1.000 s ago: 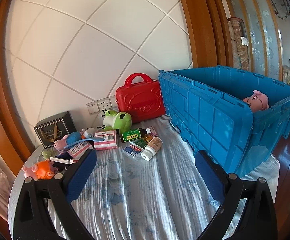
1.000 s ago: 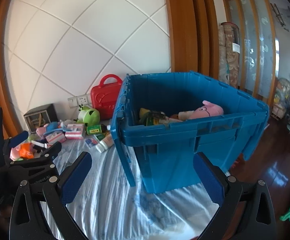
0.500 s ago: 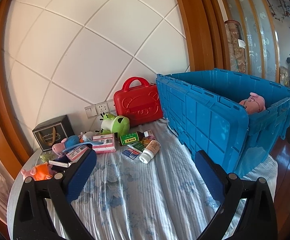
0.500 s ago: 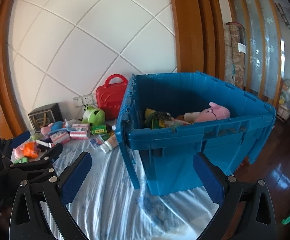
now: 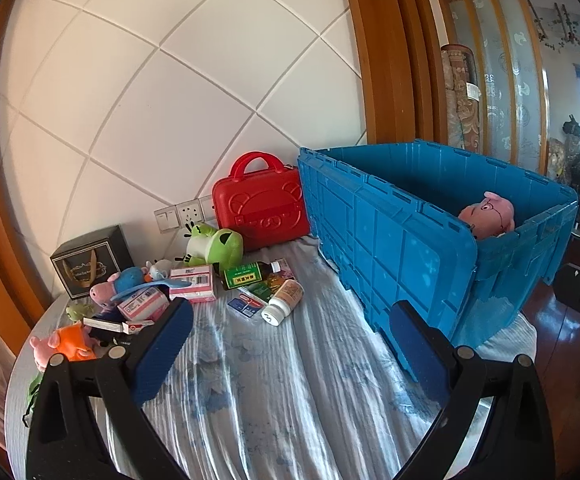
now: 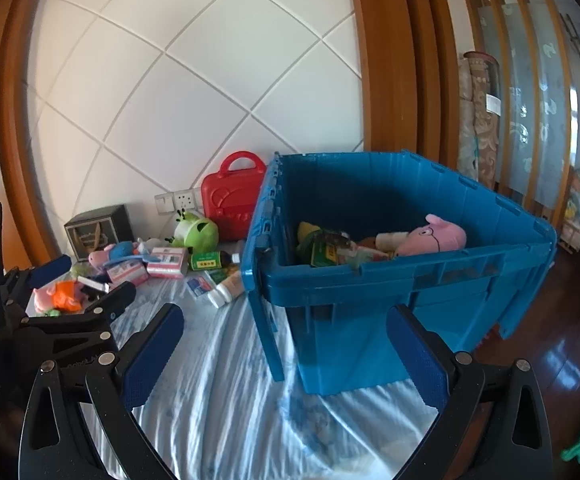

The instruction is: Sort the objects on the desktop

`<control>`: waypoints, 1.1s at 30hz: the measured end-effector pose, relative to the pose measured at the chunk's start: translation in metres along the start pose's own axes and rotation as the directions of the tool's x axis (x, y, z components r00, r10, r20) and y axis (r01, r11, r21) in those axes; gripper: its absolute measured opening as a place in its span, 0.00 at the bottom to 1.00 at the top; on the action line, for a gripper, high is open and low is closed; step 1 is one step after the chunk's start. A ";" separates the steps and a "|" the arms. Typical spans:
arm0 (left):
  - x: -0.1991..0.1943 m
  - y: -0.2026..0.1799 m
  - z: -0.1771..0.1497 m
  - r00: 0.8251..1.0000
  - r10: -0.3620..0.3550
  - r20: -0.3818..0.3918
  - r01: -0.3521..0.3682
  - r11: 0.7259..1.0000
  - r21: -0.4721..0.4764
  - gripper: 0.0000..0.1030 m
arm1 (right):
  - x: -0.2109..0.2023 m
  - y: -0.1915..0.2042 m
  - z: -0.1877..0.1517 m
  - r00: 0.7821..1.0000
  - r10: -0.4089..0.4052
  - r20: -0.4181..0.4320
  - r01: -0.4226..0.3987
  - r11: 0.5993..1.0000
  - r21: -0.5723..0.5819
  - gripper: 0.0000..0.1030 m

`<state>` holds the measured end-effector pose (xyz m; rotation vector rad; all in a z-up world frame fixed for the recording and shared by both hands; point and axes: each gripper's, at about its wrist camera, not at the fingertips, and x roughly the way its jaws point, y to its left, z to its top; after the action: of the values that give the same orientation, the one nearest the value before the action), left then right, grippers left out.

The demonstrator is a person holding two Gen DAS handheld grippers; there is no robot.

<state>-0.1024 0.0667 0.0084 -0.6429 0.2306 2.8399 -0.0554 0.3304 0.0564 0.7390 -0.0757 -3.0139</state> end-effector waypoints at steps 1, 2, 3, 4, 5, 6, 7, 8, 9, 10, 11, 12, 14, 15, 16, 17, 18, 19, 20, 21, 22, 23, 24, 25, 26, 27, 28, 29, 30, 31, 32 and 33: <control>-0.001 0.000 -0.001 1.000 0.000 0.000 0.000 1.000 0.002 0.97 | -0.001 0.000 0.000 1.000 0.002 0.001 -0.002 1.000 0.000 1.00; -0.001 -0.001 -0.001 1.000 0.001 0.001 -0.001 1.000 0.006 0.97 | -0.002 0.000 0.000 1.000 0.004 0.000 -0.004 1.000 0.000 1.00; -0.002 0.000 -0.002 1.000 0.003 0.001 -0.003 1.000 0.006 0.97 | -0.002 0.001 -0.001 1.000 0.005 0.001 -0.005 1.000 0.000 1.00; -0.003 0.000 -0.002 1.000 0.007 0.002 -0.007 1.000 0.002 0.97 | -0.003 0.001 -0.001 1.000 0.006 0.000 -0.006 1.000 -0.001 1.00; -0.004 0.001 -0.002 1.000 0.012 0.002 -0.012 1.000 -0.003 0.97 | -0.003 0.001 -0.001 1.000 0.009 0.000 -0.009 1.000 -0.002 1.00; -0.004 0.002 -0.002 1.000 0.017 0.002 -0.017 1.000 -0.006 0.97 | -0.004 0.001 -0.001 1.000 0.011 0.001 -0.011 1.000 -0.003 1.00; -0.006 0.004 -0.002 1.000 0.024 0.005 -0.024 1.000 -0.010 0.97 | -0.005 0.002 -0.001 1.000 0.012 0.002 -0.012 1.000 -0.003 1.00; -0.007 0.006 -0.002 1.000 0.027 0.007 -0.027 1.000 -0.015 0.97 | -0.006 0.003 -0.001 1.000 0.013 0.005 -0.013 1.000 -0.004 1.00; -0.008 0.007 -0.002 1.000 0.028 0.007 -0.028 0.999 -0.017 0.97 | -0.007 0.004 0.000 1.000 0.013 0.007 -0.013 1.000 -0.006 1.00; -0.009 0.008 -0.002 0.999 0.035 0.008 -0.035 0.999 -0.019 0.97 | -0.008 0.005 0.000 1.000 0.015 0.009 -0.015 1.000 -0.007 1.00; -0.009 0.010 -0.002 0.999 0.040 0.007 -0.040 0.999 -0.022 0.97 | -0.009 0.005 0.000 1.000 0.018 0.010 -0.018 1.000 -0.007 1.00; -0.010 0.011 -0.002 0.999 0.040 0.005 -0.040 0.999 -0.024 0.97 | -0.009 0.006 0.000 1.000 0.021 0.010 -0.021 1.000 -0.009 1.00; -0.011 0.012 -0.003 0.999 0.045 0.003 -0.045 0.999 -0.024 0.97 | -0.011 0.007 0.000 1.000 0.025 0.012 -0.025 1.000 -0.015 1.00; -0.011 0.013 -0.003 0.999 0.051 0.002 -0.050 0.998 -0.025 0.97 | -0.011 0.008 0.000 1.000 0.026 0.013 -0.026 1.000 -0.017 1.00; -0.012 0.013 -0.004 0.999 0.053 0.000 -0.053 0.998 -0.025 0.97 | -0.012 0.009 0.000 1.000 0.028 0.014 -0.027 0.999 -0.017 1.00; -0.012 0.013 -0.004 0.998 0.056 -0.001 -0.056 0.998 -0.025 0.97 | -0.013 0.009 0.000 0.999 0.029 0.016 -0.029 0.999 -0.018 1.00; -0.013 0.013 -0.004 0.998 0.057 -0.002 -0.057 0.998 -0.023 0.97 | -0.014 0.009 0.000 0.999 0.030 0.018 -0.029 0.999 -0.019 1.00; -0.014 0.013 -0.004 0.998 0.058 -0.003 -0.058 0.998 -0.021 0.97 | -0.015 0.010 0.000 0.999 0.030 0.020 -0.030 0.999 -0.020 1.00; -0.014 0.014 -0.004 0.998 0.060 -0.005 -0.060 0.998 -0.019 0.97 | -0.016 0.009 0.000 0.999 0.032 0.021 -0.031 0.999 -0.021 1.00; -0.015 0.014 -0.004 0.998 0.063 -0.006 -0.063 0.998 -0.018 0.97 | -0.016 0.009 0.000 0.999 0.034 0.022 -0.033 0.999 -0.022 1.00; -0.016 0.015 -0.004 0.998 0.064 -0.005 -0.064 0.998 -0.019 0.97 | -0.017 0.009 0.000 0.999 0.035 0.024 -0.034 0.999 -0.023 1.00; -0.016 0.015 -0.004 0.998 0.065 -0.004 -0.065 0.998 -0.019 0.97 | -0.018 0.009 0.000 0.999 0.036 0.026 -0.035 0.999 -0.024 1.00; -0.017 0.015 -0.004 0.998 0.067 -0.002 -0.067 0.998 -0.018 0.97 | -0.019 0.010 0.000 0.999 0.037 0.027 -0.037 0.999 -0.025 1.00; -0.018 0.015 -0.005 0.998 0.069 -0.001 -0.069 0.997 -0.017 0.97 | -0.019 0.010 0.000 0.999 0.038 0.028 -0.038 0.999 -0.027 1.00; -0.018 0.015 -0.005 0.998 0.070 -0.002 -0.070 0.997 -0.017 0.97 | -0.020 0.010 0.000 0.999 0.040 0.030 -0.039 0.999 -0.028 1.00; -0.019 0.016 -0.005 0.998 0.070 -0.004 -0.070 0.997 -0.020 0.97 | -0.021 0.010 0.001 0.999 0.041 0.031 -0.040 0.999 -0.029 1.00; -0.019 0.016 -0.006 0.998 0.070 -0.005 -0.070 0.997 -0.022 0.97 | -0.021 0.010 0.001 0.999 0.042 0.033 -0.041 0.999 -0.031 1.00; -0.019 0.016 -0.006 0.997 0.071 -0.008 -0.071 0.997 -0.023 0.97 | -0.022 0.011 0.001 0.999 0.043 0.033 -0.042 0.999 -0.032 1.00; -0.019 0.017 -0.006 0.997 0.072 -0.009 -0.072 0.997 -0.025 0.97 | -0.023 0.011 0.001 0.998 0.044 0.035 -0.043 0.999 -0.034 1.00; -0.020 0.017 -0.006 0.997 0.072 -0.010 -0.072 0.997 -0.027 0.97 | -0.023 0.012 0.001 0.998 0.046 0.036 -0.044 0.998 -0.035 1.00; -0.020 0.017 -0.006 0.997 0.073 -0.012 -0.073 0.997 -0.029 0.97 | -0.024 0.012 0.002 0.998 0.047 0.038 -0.046 0.998 -0.036 1.00; -0.020 0.017 -0.006 0.997 0.074 -0.013 -0.074 0.997 -0.028 0.97 | -0.025 0.013 0.001 0.998 0.048 0.038 -0.046 0.998 -0.038 1.00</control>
<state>-0.0863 0.0451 0.0134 -0.6704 0.2202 2.9157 -0.0341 0.3189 0.0697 0.6658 -0.0379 -2.9767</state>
